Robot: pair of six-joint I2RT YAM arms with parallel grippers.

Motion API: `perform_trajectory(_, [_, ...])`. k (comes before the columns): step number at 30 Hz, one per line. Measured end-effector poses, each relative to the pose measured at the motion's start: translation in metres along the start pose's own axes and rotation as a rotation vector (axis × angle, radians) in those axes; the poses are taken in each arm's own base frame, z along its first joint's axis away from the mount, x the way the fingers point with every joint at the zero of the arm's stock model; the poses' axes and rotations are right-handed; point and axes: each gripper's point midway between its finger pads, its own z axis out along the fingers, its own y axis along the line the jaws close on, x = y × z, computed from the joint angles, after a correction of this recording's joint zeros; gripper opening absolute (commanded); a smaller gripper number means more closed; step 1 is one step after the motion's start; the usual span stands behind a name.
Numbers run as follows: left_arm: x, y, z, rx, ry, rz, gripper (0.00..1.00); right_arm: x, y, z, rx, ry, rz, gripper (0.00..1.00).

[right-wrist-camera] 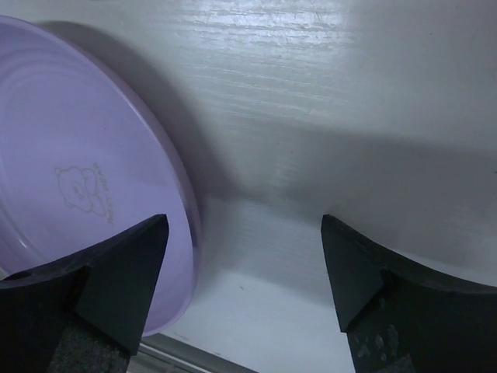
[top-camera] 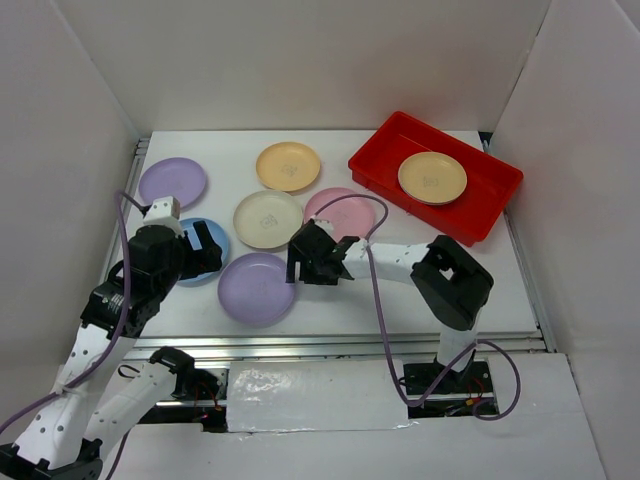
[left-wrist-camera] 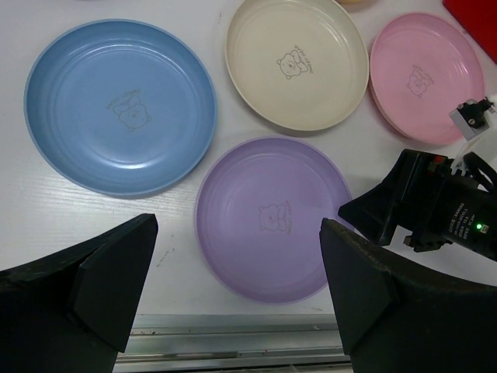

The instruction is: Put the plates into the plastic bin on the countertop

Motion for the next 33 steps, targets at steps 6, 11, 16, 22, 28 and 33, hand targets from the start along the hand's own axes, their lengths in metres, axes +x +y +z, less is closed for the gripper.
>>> perform_trajectory(6, [0.0, 0.0, 0.0, -0.002, -0.001, 0.0, 0.99, 0.004, 0.007, 0.009, 0.01, -0.006, -0.008, 0.54])
perform_trajectory(11, [0.0, 0.0, 0.0, -0.002, 0.0, 0.0, 0.99, 0.015, 0.019, 0.011, -0.011, 0.009, -0.026, 0.05])
perform_trajectory(16, [0.0, 0.0, 0.0, -0.002, -0.001, 0.0, 0.99, 0.024, 0.026, 0.004, -0.012, 0.002, -0.038, 0.0])
perform_trajectory(22, [0.0, 0.0, 0.0, -0.003, 0.001, 0.0, 0.99, 0.031, 0.016, -0.034, -0.018, 0.0, -0.078, 0.0])
perform_trajectory(28, [0.0, 0.001, 0.001, -0.007, 0.001, 0.0, 0.99, -0.099, -0.06, -0.083, -0.018, -0.204, 0.17, 0.0])
perform_trajectory(33, [-0.001, 0.002, 0.0, -0.008, -0.005, -0.003, 0.99, -0.221, -0.19, -0.122, 0.132, -0.442, 0.482, 0.0])
